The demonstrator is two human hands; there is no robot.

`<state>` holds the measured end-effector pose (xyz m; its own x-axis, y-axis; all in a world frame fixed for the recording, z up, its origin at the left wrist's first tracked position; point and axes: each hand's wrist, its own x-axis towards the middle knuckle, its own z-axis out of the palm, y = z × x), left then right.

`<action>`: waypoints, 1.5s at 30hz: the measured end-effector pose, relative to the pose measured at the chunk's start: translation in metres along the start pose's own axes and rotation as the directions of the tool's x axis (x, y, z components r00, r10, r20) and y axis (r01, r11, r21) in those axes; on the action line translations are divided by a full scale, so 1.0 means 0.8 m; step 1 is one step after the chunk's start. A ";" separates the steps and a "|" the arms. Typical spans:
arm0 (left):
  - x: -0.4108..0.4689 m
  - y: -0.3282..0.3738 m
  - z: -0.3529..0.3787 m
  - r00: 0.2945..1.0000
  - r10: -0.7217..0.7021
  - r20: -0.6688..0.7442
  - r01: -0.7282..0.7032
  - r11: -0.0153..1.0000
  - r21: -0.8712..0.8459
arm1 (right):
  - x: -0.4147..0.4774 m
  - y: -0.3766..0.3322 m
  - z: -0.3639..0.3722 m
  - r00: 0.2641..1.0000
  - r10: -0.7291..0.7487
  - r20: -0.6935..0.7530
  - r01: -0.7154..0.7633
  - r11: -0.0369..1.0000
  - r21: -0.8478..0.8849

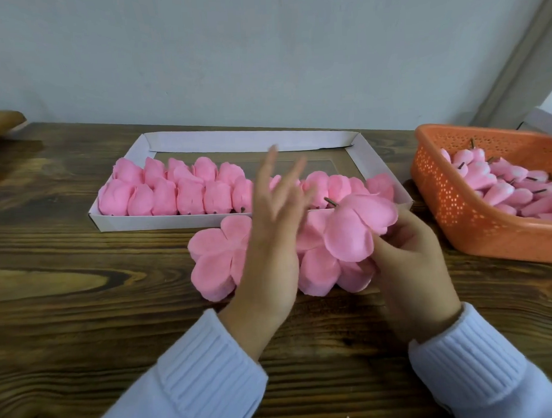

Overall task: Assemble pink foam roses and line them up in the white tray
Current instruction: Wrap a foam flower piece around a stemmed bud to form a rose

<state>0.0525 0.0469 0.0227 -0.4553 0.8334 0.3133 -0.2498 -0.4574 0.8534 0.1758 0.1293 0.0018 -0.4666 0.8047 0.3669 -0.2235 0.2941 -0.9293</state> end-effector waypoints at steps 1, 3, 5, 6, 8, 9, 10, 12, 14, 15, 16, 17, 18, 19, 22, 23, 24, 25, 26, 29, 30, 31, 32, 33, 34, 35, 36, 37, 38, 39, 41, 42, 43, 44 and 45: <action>0.000 0.000 -0.003 0.992 0.058 -0.115 -0.056 0.998 0.015 | 0.000 0.000 0.000 0.996 0.081 0.034 -0.084 0.988 0.126; 0.003 0.003 -0.008 0.979 0.123 -0.160 -0.117 0.992 0.046 | -0.001 -0.003 -0.001 0.971 0.190 0.146 -0.224 0.936 0.271; 0.002 0.006 -0.009 0.978 0.187 -0.097 -0.175 0.978 0.117 | -0.001 -0.006 0.000 0.930 0.246 0.272 -0.330 0.886 0.326; -0.001 0.006 -0.008 0.972 0.229 -0.052 -0.217 0.961 0.173 | -0.002 -0.007 0.001 0.911 0.256 0.322 -0.365 0.866 0.343; -0.007 0.003 -0.001 0.954 0.298 0.036 -0.296 0.911 0.286 | -0.005 -0.007 0.004 0.882 0.265 0.390 -0.411 0.836 0.363; -0.009 0.002 0.002 0.948 0.312 0.066 -0.317 0.894 0.316 | -0.006 -0.008 0.006 0.866 0.267 0.422 -0.433 0.822 0.368; -0.011 0.000 0.004 0.946 0.313 0.085 -0.323 0.887 0.330 | -0.008 -0.008 0.006 0.849 0.269 0.455 -0.456 0.809 0.372; -0.013 -0.002 0.008 0.956 0.279 0.092 -0.294 0.898 0.327 | -0.010 -0.010 0.007 0.823 0.278 0.495 -0.486 0.795 0.362; -0.014 -0.001 0.010 0.970 0.223 0.094 -0.241 0.922 0.302 | -0.010 -0.012 0.008 0.818 0.285 0.501 -0.492 0.798 0.349; -0.013 -0.001 0.010 0.974 0.208 0.094 -0.226 0.928 0.295 | -0.010 -0.013 0.010 0.813 0.293 0.504 -0.502 0.790 0.352; -0.013 -0.001 0.011 0.976 0.195 0.096 -0.215 0.934 0.287 | -0.009 -0.013 0.010 0.806 0.300 0.511 -0.517 0.777 0.360; -0.013 -0.001 0.011 0.978 0.182 0.104 -0.204 0.940 0.272 | -0.008 -0.012 0.012 0.798 0.309 0.518 -0.535 0.758 0.372; -0.014 0.000 0.012 0.979 0.164 0.118 -0.189 0.950 0.250 | -0.007 -0.011 0.012 0.788 0.316 0.528 -0.556 0.734 0.391; -0.015 0.000 0.012 0.980 0.144 0.137 -0.172 0.959 0.227 | -0.007 -0.011 0.013 0.778 0.320 0.540 -0.575 0.708 0.409; -0.018 0.000 0.014 0.979 0.110 0.172 -0.153 0.953 0.262 | -0.009 -0.009 0.013 0.750 0.360 0.554 -0.616 0.686 0.388; -0.019 -0.001 0.015 0.978 0.123 0.167 -0.169 0.941 0.294 | -0.010 -0.008 0.013 0.749 0.371 0.549 -0.620 0.685 0.383; -0.019 -0.002 0.015 0.977 0.147 0.157 -0.192 0.923 0.332 | -0.010 -0.009 0.013 0.749 0.375 0.546 -0.624 0.677 0.391; -0.019 -0.003 0.014 0.973 0.177 0.147 -0.220 0.901 0.373 | -0.010 -0.009 0.012 0.748 0.379 0.544 -0.630 0.665 0.402; -0.019 -0.005 0.014 0.970 0.203 0.137 -0.241 0.882 0.405 | -0.009 -0.011 0.010 0.749 0.383 0.541 -0.632 0.659 0.408; -0.017 -0.005 0.011 0.974 0.218 0.068 -0.226 0.881 0.416 | -0.005 -0.013 0.004 0.784 0.355 0.509 -0.565 0.748 0.348; -0.015 -0.005 0.008 0.972 0.230 0.043 -0.227 0.882 0.413 | -0.005 -0.014 0.003 0.822 0.339 0.458 -0.498 0.818 0.289; -0.014 -0.005 0.006 0.969 0.248 0.019 -0.232 0.872 0.431 | -0.004 -0.014 0.003 0.872 0.312 0.378 -0.410 0.887 0.212; -0.012 -0.005 0.004 0.965 0.262 0.001 -0.233 0.853 0.467 | -0.003 -0.014 0.002 0.921 0.271 0.279 -0.318 0.938 0.137; -0.010 -0.006 0.002 0.964 0.265 -0.011 -0.223 0.833 0.507 | -0.003 -0.014 0.001 0.959 0.219 0.181 -0.236 0.968 0.080; -0.008 -0.007 0.000 0.967 0.256 -0.019 -0.206 0.816 0.540 | -0.002 -0.014 0.000 0.982 0.158 0.104 -0.164 0.985 0.048; -0.008 -0.009 -0.002 0.972 0.236 -0.017 -0.186 0.807 0.560 | -0.002 -0.014 -0.001 0.995 0.091 0.050 -0.092 0.995 0.027; -0.008 -0.011 -0.003 0.978 0.209 -0.008 -0.166 0.800 0.576 | -0.001 -0.015 -0.002 1.000 0.019 0.016 -0.019 1.000 0.000; -0.008 -0.012 -0.003 0.983 0.182 0.008 -0.151 0.789 0.595 | -0.002 -0.016 -0.003 0.998 -0.056 0.003 0.056 0.998 -0.037; -0.009 -0.014 -0.002 0.987 0.158 0.029 -0.142 0.774 0.617 | -0.003 -0.017 -0.002 0.991 -0.132 0.014 0.132 0.988 -0.079; -0.009 -0.016 -0.002 0.990 0.129 0.051 -0.132 0.763 0.633 | -0.005 -0.018 -0.001 0.980 -0.195 0.039 0.198 0.973 -0.115; -0.010 -0.021 0.000 0.995 0.044 0.089 -0.091 0.765 0.638 | -0.009 -0.018 0.005 0.972 -0.209 0.103 0.220 0.969 -0.111; -0.010 -0.023 0.000 0.994 0.006 0.108 -0.073 0.772 0.631 | -0.010 -0.017 0.007 0.977 -0.166 0.132 0.178 0.980 -0.086; -0.010 -0.025 0.000 0.992 -0.013 0.128 -0.071 0.774 0.630 | -0.010 -0.015 0.008 0.981 -0.122 0.150 0.134 0.988 -0.073; -0.010 -0.026 -0.001 0.989 -0.019 0.146 -0.080 0.766 0.638 | -0.011 -0.013 0.009 0.983 -0.092 0.159 0.105 0.992 -0.075; -0.010 -0.026 -0.001 0.987 -0.020 0.161 -0.091 0.755 0.650 | -0.011 -0.012 0.009 0.984 -0.079 0.159 0.094 0.992 -0.085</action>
<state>0.0606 0.0495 0.0021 -0.3073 0.8811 0.3594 0.4082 -0.2191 0.8862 0.1758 0.1155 0.0074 -0.5778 0.6864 0.4416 -0.1930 0.4108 -0.8911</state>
